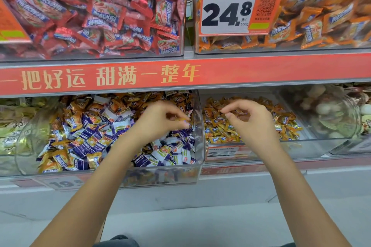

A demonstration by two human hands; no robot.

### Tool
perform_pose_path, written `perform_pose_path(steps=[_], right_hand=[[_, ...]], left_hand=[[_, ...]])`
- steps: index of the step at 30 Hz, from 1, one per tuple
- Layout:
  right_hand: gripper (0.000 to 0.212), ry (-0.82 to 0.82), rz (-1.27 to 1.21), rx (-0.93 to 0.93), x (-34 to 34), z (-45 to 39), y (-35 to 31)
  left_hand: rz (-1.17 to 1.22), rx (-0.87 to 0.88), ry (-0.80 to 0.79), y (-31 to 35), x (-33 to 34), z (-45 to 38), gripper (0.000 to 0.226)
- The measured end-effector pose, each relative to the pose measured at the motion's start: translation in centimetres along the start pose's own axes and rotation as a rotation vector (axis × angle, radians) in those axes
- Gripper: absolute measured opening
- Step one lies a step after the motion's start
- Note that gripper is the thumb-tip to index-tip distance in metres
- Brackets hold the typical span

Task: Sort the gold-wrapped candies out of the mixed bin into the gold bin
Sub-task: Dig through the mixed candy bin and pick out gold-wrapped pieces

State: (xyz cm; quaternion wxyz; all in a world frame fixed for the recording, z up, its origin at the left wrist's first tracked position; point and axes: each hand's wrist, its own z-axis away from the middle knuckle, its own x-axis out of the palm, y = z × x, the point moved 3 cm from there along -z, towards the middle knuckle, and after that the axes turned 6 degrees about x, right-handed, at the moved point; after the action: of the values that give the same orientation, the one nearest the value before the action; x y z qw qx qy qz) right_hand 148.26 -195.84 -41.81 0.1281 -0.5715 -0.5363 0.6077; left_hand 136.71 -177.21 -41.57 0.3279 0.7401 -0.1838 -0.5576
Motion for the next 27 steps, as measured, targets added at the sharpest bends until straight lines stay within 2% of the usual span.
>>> perform_pose_path(steps=[3,7,11,13,16,19,23,25,27], right_hand=[[0.027,-0.074,-0.123,-0.109,0.7,0.8,-1.8],[0.029,-0.268,-0.207,-0.232,2.7,2.0,-3.5],[0.025,-0.132,-0.323,-0.175,2.2,1.8,-3.6],[0.024,0.018,-0.326,-0.090,0.9,1.3,-2.8],[0.019,0.101,-0.066,0.067,-0.7,0.3,-0.5],[0.026,0.042,0.123,0.166,-0.7,0.0,1.0],[0.025,0.038,0.094,0.131,-0.5,0.0,0.5],[0.024,0.018,0.086,0.116,-0.1,0.1,0.5],[0.024,-0.002,0.077,0.123,0.2,0.2,0.6]], left_hand=[[0.311,-0.086,0.146,1.5,-1.8,1.5,0.013],[0.649,-0.169,0.182,2.6,-0.6,2.2,0.018],[0.785,-0.193,0.172,2.0,-0.2,1.9,0.025],[0.560,-0.169,0.229,0.7,-1.1,1.6,0.036],[-0.033,-0.112,0.289,-1.6,-2.4,1.1,0.046],[-0.402,-0.013,0.076,-2.8,-1.1,0.0,0.066],[-0.696,0.038,-0.142,-3.5,0.8,-1.2,0.080],[-0.764,0.036,-0.155,-3.8,0.8,-1.2,0.082],[-0.779,0.060,-0.127,-3.4,0.8,-1.0,0.074]])
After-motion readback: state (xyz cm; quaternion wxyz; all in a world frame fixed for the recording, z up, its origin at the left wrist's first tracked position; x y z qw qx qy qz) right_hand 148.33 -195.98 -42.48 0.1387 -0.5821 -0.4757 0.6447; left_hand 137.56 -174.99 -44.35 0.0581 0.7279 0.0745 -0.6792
